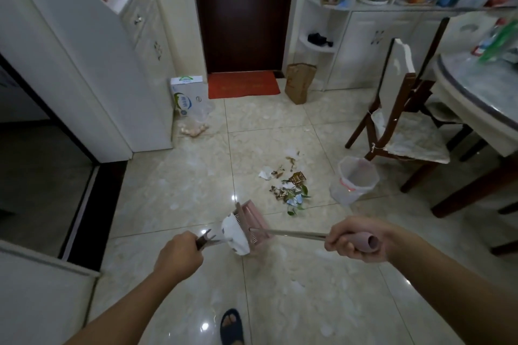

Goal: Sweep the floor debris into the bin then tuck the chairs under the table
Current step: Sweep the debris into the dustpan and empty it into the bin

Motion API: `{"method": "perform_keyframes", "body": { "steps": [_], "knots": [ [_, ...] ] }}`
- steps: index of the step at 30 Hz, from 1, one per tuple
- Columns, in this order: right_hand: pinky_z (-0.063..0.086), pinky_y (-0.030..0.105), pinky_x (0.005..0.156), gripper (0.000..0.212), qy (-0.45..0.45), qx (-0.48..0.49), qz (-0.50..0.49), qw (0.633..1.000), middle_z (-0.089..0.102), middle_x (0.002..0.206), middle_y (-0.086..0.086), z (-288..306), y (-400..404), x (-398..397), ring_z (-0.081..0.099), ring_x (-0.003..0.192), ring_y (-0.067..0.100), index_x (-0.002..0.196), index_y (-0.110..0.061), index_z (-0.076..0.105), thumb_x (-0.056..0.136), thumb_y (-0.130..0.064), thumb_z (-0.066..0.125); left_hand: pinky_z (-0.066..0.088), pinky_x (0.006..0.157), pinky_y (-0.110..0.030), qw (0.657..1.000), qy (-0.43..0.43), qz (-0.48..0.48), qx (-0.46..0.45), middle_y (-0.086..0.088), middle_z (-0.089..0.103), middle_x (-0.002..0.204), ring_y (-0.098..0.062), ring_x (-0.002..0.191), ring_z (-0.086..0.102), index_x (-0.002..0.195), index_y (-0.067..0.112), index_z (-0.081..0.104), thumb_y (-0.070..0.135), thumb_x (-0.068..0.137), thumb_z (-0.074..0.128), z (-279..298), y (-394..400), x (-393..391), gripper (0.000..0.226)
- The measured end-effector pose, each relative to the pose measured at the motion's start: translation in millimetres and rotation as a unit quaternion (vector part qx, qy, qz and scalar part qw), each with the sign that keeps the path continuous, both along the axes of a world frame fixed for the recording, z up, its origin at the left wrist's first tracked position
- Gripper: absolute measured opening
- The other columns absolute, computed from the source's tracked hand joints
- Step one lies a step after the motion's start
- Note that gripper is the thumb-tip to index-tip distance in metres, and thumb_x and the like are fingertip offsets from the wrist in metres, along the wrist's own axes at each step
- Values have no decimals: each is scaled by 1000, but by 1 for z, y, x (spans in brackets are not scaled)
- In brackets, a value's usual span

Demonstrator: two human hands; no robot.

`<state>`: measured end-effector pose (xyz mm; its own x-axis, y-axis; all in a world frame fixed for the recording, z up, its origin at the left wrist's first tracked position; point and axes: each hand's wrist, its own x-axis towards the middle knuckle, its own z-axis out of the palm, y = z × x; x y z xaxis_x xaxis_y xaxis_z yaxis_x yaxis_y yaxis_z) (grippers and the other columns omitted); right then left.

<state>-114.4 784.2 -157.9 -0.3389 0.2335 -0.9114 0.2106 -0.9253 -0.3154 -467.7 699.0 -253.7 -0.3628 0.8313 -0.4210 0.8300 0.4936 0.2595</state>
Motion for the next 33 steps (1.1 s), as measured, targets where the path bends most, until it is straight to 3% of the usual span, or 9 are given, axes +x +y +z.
{"method": "perform_keyframes", "body": {
  "steps": [4, 7, 11, 13, 17, 21, 26, 30, 33],
  "knots": [
    [47, 15, 35, 16, -47, 36, -22, 998, 60, 65, 10, 14, 18, 5, 53, 39, 8, 102, 8, 59, 88, 3, 54, 33, 44, -25, 1000, -30, 0, 5, 2, 56, 59, -14, 53, 55, 63, 20, 52, 19, 86, 56, -12, 32, -14, 23],
    [54, 24, 43, 19, -39, 1, -39, 999, 63, 72, 16, 3, 15, 12, 59, 49, 16, 101, 9, 56, 82, 9, 56, 34, 45, -25, 999, -47, -6, 5, 3, 54, 59, -16, 56, 56, 66, 19, 53, 19, 84, 55, -19, 52, -21, 18],
    [37, 20, 35, 12, -138, 5, 72, 988, 58, 56, 12, -32, -9, 8, 47, 37, 14, 89, -2, 48, 86, 9, 49, 33, 47, -25, 998, -57, -6, 15, 5, 51, 60, -14, 54, 49, 77, 16, 58, 18, 84, 55, -22, 77, -25, 7],
    [29, 17, 33, 11, -169, 16, 40, 985, 48, 49, 9, -45, -9, 9, 37, 31, 11, 82, -3, 46, 91, 2, 48, 34, 47, -25, 998, -58, -3, 14, 5, 52, 61, -14, 54, 49, 80, 15, 61, 19, 83, 56, -25, 88, -26, 7],
    [27, 12, 29, 1, -183, -8, -70, 981, 40, 43, 8, -52, 5, 10, 31, 25, 10, 94, 3, 46, 94, 2, 47, 36, 47, -24, 998, -65, 11, 20, 3, 56, 64, -12, 54, 51, 84, 13, 63, 16, 83, 56, -29, 107, -23, 8],
    [29, 12, 34, 3, -243, 53, -13, 969, 43, 43, 8, -60, 28, 32, 34, 28, 12, 93, 5, 49, 91, 2, 50, 36, 45, -24, 997, -69, 12, 15, 0, 58, 62, -14, 54, 54, 80, 11, 65, 13, 82, 55, -32, 131, -9, 11],
    [26, 14, 35, 3, -268, 56, -3, 962, 39, 45, 5, -73, 86, 80, 32, 31, 12, 95, -1, 47, 94, -1, 44, 37, 45, -24, 998, -67, 20, 9, -1, 60, 62, -13, 53, 55, 78, 13, 65, 15, 86, 58, -41, 161, 29, 11],
    [27, 18, 37, 8, -317, 120, 69, 938, 42, 46, 9, -106, 147, 116, 34, 34, 15, 86, 1, 46, 94, 0, 42, 39, 48, -24, 997, -69, 39, -1, -2, 62, 62, -16, 55, 60, 79, 12, 67, 13, 85, 58, -50, 195, 69, 11],
    [30, 19, 38, 5, -330, 147, 104, 927, 45, 53, 12, -139, 190, 134, 37, 37, 16, 93, 2, 45, 93, 0, 40, 40, 48, -24, 997, -64, 51, -11, -3, 62, 60, -16, 54, 60, 80, 9, 70, 11, 84, 58, -53, 220, 101, 13]
  ]
}}
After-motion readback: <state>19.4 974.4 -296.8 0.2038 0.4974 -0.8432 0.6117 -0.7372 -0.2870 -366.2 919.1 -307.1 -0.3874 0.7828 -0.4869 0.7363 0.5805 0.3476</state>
